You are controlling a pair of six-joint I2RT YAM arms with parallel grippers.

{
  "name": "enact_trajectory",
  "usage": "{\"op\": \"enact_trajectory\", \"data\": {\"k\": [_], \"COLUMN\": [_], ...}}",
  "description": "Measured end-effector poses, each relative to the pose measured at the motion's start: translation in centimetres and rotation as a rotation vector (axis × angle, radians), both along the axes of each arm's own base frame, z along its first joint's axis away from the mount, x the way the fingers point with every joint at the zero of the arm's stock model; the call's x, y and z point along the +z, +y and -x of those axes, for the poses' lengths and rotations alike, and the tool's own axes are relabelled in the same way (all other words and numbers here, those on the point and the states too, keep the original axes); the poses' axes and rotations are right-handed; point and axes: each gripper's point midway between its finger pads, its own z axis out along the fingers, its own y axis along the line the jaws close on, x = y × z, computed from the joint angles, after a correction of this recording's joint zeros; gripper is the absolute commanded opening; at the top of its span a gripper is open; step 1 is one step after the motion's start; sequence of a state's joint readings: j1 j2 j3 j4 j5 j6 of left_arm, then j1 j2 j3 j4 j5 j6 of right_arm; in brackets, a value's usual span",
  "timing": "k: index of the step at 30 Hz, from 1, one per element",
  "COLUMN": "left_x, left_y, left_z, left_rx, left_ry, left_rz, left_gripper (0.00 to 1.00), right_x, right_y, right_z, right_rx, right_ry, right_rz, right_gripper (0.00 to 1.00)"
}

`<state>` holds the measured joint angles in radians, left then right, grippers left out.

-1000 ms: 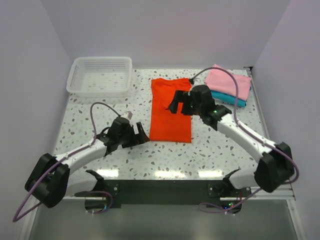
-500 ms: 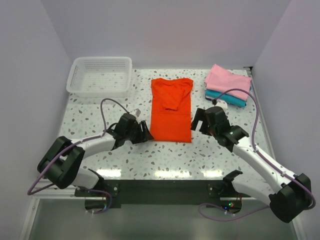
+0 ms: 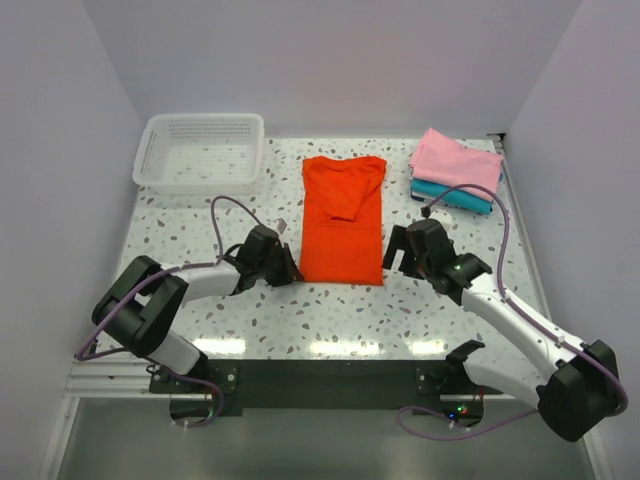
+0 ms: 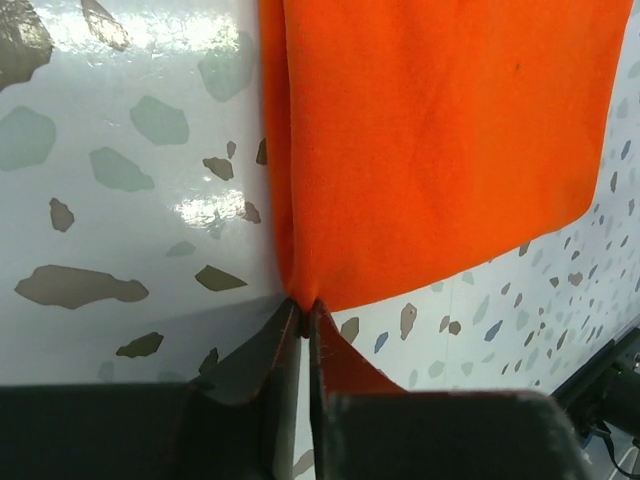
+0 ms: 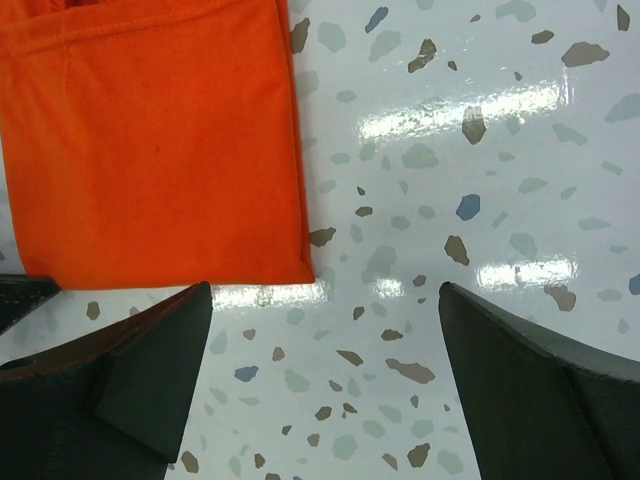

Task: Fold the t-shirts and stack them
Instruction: Fold the tshirt

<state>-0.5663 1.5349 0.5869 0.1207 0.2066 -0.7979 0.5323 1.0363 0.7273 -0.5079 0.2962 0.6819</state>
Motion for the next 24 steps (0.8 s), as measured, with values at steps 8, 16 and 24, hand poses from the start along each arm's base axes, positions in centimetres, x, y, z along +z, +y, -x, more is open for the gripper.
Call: {"op": "enact_trajectory", "data": {"k": [8,16,24], "left_x": [-0.1,-0.1,-0.1], "left_y": [-0.3,-0.2,-0.2], "left_z": [-0.2,-0.2,-0.2], "left_rx": [-0.01,-0.004,-0.002], "left_ry": [0.0,-0.003,-0.004], "left_rz": [0.001,-0.009,-0.01], "left_gripper": [0.0,0.0,0.0], "right_x": [-3.0,-6.8,-8.7], "right_y": [1.4,3.4,4.4], "right_z": [0.5,1.0,1.1], "right_rx": [0.06,0.137,0.167], "right_ry": [0.106,0.242,0.298], "right_rz": [-0.009,-0.033,-0.054], "right_gripper": [0.99,0.65,0.49]}}
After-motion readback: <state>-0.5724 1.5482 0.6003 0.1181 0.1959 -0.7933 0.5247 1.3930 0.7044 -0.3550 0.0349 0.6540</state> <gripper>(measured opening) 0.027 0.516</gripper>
